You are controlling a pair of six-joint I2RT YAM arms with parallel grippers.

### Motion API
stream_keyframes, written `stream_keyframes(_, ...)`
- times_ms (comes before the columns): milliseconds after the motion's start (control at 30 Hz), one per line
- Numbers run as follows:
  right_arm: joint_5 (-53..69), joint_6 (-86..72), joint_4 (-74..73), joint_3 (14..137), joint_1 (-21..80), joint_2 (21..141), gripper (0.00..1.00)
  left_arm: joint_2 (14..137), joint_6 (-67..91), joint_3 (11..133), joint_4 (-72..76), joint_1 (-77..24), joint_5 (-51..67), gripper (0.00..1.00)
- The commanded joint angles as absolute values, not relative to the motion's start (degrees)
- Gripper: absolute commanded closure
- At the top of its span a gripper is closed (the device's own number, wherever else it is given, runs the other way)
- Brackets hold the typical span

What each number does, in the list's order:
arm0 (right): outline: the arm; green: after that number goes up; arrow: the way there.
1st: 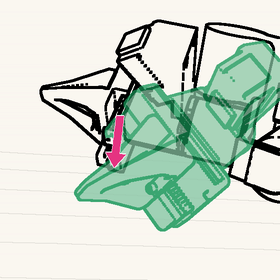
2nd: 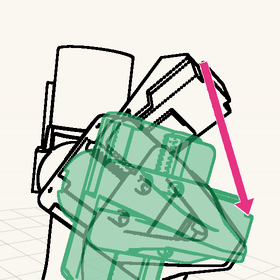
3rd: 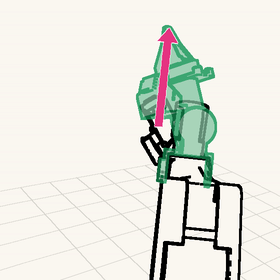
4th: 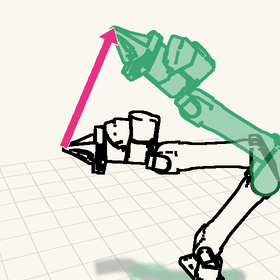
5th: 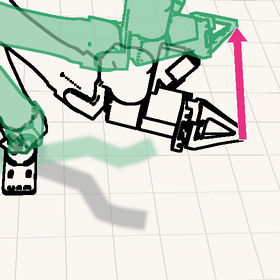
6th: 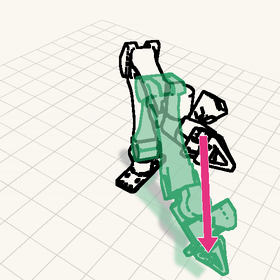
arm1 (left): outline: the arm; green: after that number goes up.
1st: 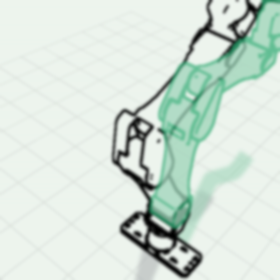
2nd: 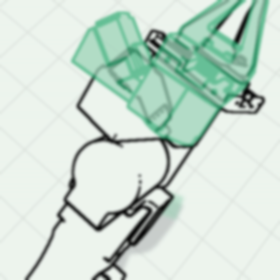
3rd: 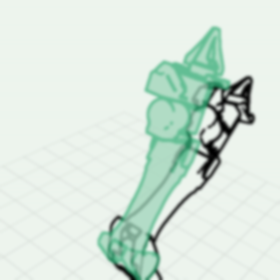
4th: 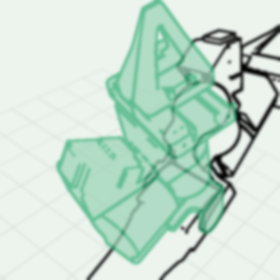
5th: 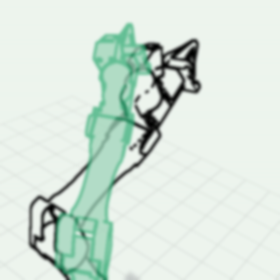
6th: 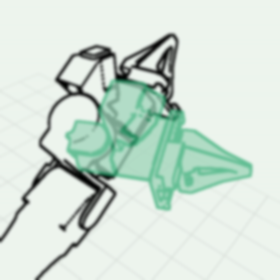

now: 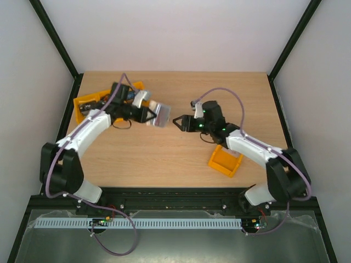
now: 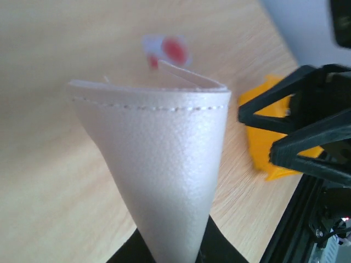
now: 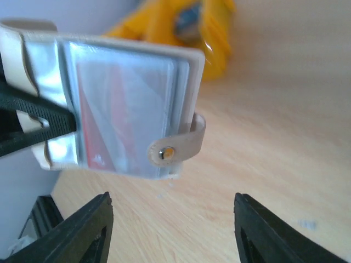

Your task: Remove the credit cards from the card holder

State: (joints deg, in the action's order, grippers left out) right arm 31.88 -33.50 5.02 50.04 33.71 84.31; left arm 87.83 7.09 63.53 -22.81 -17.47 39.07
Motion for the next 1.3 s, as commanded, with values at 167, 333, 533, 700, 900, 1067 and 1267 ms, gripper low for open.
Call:
stream_keyframes(167, 48.15, -28.19, 24.25, 49.86, 32.72, 71.34, 0.22, 79.52, -17.58, 91.61, -55.66, -17.22, 53.25, 0.98)
stream_keyframes(333, 53.18, -32.21, 34.35, 49.34, 32.77, 69.69, 0.15, 76.61, -18.17, 96.42, -58.89, -17.49, 55.48, 0.98)
stream_keyframes(533, 47.58, -34.2, 35.98, 48.87, 33.26, 68.37, 0.22, 75.5, -19.6, 99.46, -60.78, -17.47, 56.97, 0.98)
stream_keyframes(700, 42.8, -33.95, 34.23, 49.33, 33.87, 68.25, 0.4, 75.24, -20.66, 99.54, -61.68, -17.53, 58.89, 0.98)
stream_keyframes(900, 42.57, -31.19, 32.16, 51.89, 36.44, 70.05, 0.43, 75.23, -21.6, 99.34, -62.23, -17.65, 60.6, 0.98)
stream_keyframes(1067, 43.8, -29.49, 31.67, 54.3, 39.11, 72.19, 0.42, 75.41, -21.73, 98.3, -61.97, -18.02, 60.84, 0.98)
stream_keyframes(1267, 44.8, -30.35, 34.65, 54.58, 40.39, 72.79, 0.4, 75.15, -22.05, 96.85, -61.61, -18.02, 60.38, 0.98)
